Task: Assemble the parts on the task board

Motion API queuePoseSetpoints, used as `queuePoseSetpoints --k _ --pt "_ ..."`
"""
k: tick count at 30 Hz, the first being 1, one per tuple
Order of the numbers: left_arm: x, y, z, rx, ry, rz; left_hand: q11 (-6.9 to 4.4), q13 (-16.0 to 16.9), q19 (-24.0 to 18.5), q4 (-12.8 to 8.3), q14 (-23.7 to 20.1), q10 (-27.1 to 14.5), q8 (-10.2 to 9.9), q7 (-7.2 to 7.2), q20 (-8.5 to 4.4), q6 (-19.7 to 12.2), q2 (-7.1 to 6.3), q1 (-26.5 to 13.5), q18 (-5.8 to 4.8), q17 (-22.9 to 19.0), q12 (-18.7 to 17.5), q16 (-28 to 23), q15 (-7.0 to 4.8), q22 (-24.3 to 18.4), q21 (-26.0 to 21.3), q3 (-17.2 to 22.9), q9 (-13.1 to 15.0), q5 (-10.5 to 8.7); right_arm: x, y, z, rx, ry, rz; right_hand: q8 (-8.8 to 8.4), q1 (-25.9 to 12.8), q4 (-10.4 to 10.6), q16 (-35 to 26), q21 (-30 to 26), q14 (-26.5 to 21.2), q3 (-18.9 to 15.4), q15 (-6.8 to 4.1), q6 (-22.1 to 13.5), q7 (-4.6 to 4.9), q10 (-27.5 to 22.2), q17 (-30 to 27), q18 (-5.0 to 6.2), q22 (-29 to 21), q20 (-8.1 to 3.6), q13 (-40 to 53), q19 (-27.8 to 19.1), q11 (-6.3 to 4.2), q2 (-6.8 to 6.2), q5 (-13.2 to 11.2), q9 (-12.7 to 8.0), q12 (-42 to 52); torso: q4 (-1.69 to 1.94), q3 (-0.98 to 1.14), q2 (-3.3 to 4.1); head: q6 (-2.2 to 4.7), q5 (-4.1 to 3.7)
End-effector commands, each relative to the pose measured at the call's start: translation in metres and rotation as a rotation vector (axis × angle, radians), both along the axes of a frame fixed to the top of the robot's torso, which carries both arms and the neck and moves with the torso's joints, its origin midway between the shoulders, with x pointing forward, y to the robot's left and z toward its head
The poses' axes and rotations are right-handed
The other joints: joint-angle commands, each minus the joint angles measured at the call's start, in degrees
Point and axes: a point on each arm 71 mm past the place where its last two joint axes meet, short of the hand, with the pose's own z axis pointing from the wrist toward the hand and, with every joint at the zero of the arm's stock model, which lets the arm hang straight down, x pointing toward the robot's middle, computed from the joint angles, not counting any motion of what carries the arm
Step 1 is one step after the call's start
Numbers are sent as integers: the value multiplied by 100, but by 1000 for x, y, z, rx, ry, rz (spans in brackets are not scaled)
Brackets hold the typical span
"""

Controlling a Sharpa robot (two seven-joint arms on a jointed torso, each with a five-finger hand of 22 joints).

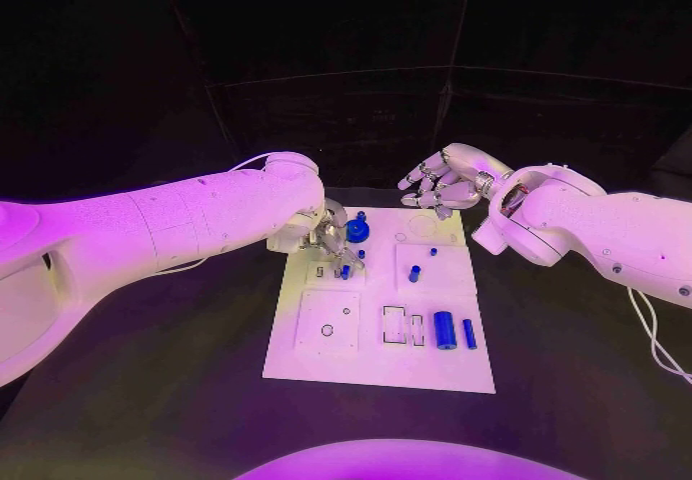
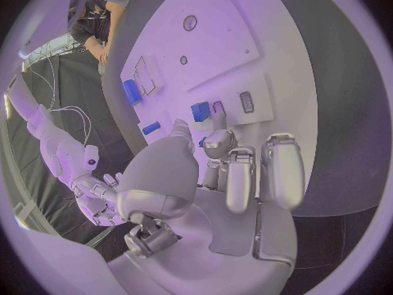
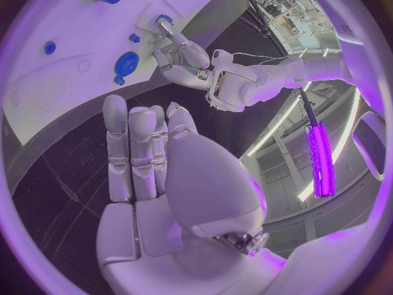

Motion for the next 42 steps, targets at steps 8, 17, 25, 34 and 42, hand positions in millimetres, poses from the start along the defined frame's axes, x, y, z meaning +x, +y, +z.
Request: queuePoseSetpoints --k 8,17,25,34,42 --pt "-4 -5 -2 -9 22 -27 3 9 67 -38 606 -6 41 3 -45 0 62 148 -111 1509 17 18 -44 39 26 21 20 -14 0 2 2 3 -9 11 10 23 6 3 40 87 53 -16 53 -5 -11 -5 -1 14 -18 -11 -26 -20 -28 49 -7 -15 -1 2 2 -3 7" --pt "-6 -5 -3 -9 28 -23 3 25 70 -51 606 1 58 2 -44 -11 128 242 -114 1509 32 18 -44 53 34 49 35 -14 1 2 1 3 -9 11 10 23 6 3 40 87 53 -16 53 -5 -11 -5 -1 14 -18 -11 -26 -20 -28 49 -7 -15 -6 -2 3 -8 8" --pt "-6 -5 -3 -9 26 -18 3 27 68 -88 606 2 73 2 -43 -21 164 347 -113 1509 36 18 -44 55 32 76 47 -14 1 2 1 2 -8 12 10 23 6 3 40 87 53 -16 53 -5 -11 -5 -1 14 -18 -11 -26 -20 -28 49 -7 -15 -1 0 -1 -12 5" --pt "-6 -3 -3 -6 25 -14 0 28 66 -266 606 -1 115 2 -44 -38 262 683 -113 1509 39 18 -46 61 31 211 81 -13 1 2 1 2 -8 12 10 23 6 3 40 87 53 -16 53 -5 -11 -5 -1 14 -18 -11 -26 -20 -28 49 -7 -15 -6 -1 1 -14 13" --pt "-6 -2 -4 -2 26 -11 1 30 68 -327 606 0 131 2 -45 -41 261 762 -114 1509 41 18 -46 69 34 240 94 -13 1 2 1 2 -7 12 10 23 6 3 40 87 53 -16 53 -5 -11 -5 -1 14 -18 -11 -26 -20 -28 49 -7 -15 -8 0 4 -22 6"
